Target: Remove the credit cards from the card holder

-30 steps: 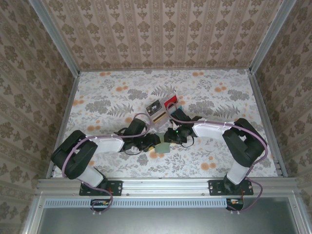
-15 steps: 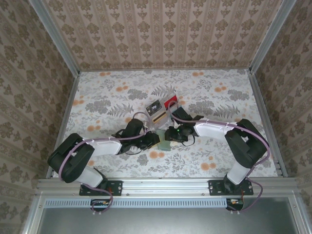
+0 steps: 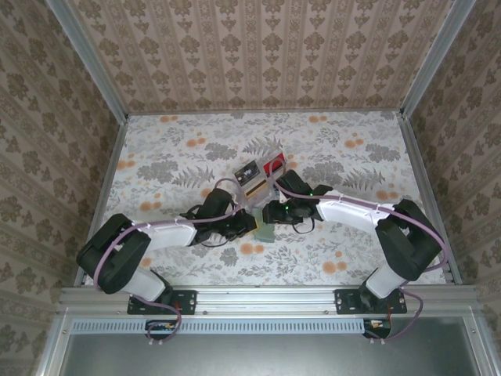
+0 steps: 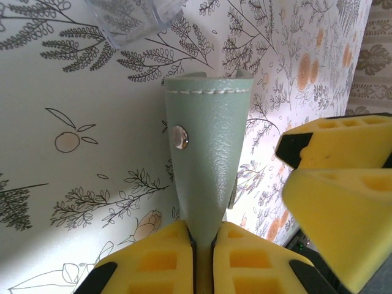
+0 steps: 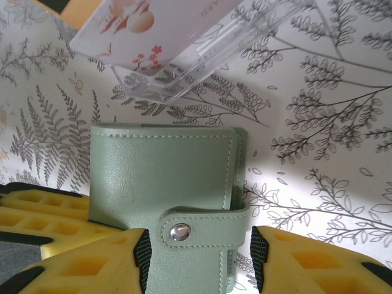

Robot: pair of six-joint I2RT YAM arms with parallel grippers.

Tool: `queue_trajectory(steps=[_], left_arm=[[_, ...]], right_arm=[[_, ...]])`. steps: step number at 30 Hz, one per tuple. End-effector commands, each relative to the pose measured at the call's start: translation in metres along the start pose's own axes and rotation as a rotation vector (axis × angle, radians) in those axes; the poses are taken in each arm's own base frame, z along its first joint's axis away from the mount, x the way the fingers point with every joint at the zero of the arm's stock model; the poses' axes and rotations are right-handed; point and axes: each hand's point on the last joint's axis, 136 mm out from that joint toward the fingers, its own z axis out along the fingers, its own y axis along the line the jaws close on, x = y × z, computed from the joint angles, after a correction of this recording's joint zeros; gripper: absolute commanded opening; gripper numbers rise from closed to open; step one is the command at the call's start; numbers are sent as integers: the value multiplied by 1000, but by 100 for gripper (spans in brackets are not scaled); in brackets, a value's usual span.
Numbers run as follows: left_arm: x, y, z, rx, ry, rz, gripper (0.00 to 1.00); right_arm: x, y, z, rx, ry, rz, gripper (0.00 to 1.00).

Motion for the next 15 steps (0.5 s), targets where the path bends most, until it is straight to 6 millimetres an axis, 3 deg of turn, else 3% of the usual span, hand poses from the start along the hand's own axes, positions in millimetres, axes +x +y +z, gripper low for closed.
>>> queue_trajectory(steps=[1,15], left_arm=[[-8,-11,-2,14,-16,30,10],[-5,-17,5,37,12,41,8]], right_arm=[[5,7,7,-19,38,-6,49],[12,11,28,-15,95,-17,52]])
